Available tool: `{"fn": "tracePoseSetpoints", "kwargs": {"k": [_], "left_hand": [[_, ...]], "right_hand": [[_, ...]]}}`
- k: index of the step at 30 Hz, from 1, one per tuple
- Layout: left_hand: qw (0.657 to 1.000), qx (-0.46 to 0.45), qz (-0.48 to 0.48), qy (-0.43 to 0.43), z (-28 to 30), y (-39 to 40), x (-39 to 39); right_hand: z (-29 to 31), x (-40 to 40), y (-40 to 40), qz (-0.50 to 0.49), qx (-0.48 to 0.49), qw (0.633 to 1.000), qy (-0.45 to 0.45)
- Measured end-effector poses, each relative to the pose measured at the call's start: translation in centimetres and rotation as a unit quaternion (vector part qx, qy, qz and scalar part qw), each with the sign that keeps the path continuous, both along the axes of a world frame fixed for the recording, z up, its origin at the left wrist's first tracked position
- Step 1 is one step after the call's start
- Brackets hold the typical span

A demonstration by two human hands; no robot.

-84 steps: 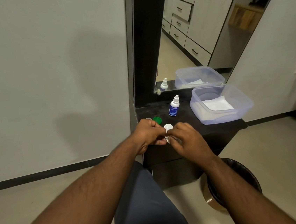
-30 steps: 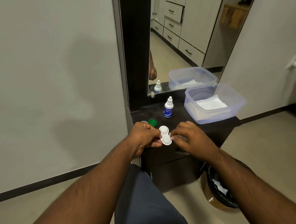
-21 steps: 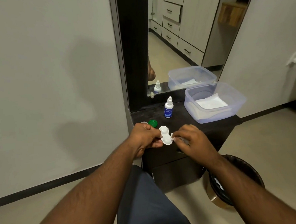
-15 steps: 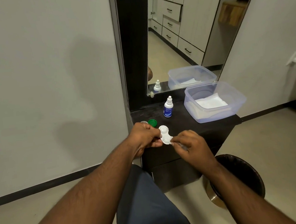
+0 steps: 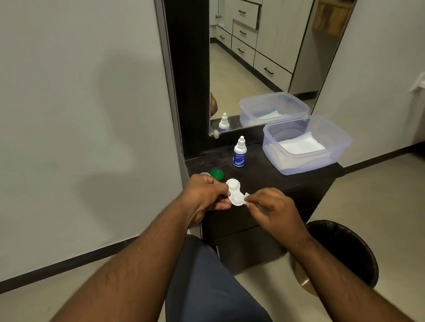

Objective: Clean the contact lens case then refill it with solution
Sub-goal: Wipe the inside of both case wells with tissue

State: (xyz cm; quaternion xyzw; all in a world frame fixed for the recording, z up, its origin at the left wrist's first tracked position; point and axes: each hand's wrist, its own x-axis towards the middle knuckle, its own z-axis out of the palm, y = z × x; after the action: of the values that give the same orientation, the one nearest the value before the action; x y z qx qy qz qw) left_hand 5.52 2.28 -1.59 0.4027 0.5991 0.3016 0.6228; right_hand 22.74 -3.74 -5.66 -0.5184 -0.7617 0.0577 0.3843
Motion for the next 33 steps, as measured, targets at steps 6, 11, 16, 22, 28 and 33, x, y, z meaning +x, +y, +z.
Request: {"fn": "tracePoseSetpoints", "kwargs": {"k": [6, 11, 16, 22, 28, 33], "left_hand": [[1.000, -0.001, 0.000, -0.002, 0.0, 0.1, 0.0], [1.000, -0.001, -0.002, -0.001, 0.0, 0.0, -0.1], [1.000, 0.004, -0.002, -0.003, 0.0, 0.0, -0.1], [1.000, 0.004, -0.002, -0.001, 0.0, 0.0, -0.1], [1.000, 0.001, -0.003, 0.003, -0.1, 0.1, -0.1], [1.000, 0.003, -0.006, 0.006, 0.0, 0.2, -0.1]], "right_hand": [[0.0, -0.1, 0.1, 0.006, 0.003, 1.000, 0.009], [0.3, -0.4, 0.0, 0.038, -0.008, 0.999, -0.004], [0.6, -0.3, 0.4, 0.029, -0.035, 0.999, 0.002], [1.0, -0.3, 0.7, 0.018, -0.028, 0.999, -0.010], [1.0, -0.4, 0.7, 0.000, -0.027, 0.999, -0.018], [0.8, -0.9, 0.4, 0.020, -0.020, 0.999, -0.025]]}}
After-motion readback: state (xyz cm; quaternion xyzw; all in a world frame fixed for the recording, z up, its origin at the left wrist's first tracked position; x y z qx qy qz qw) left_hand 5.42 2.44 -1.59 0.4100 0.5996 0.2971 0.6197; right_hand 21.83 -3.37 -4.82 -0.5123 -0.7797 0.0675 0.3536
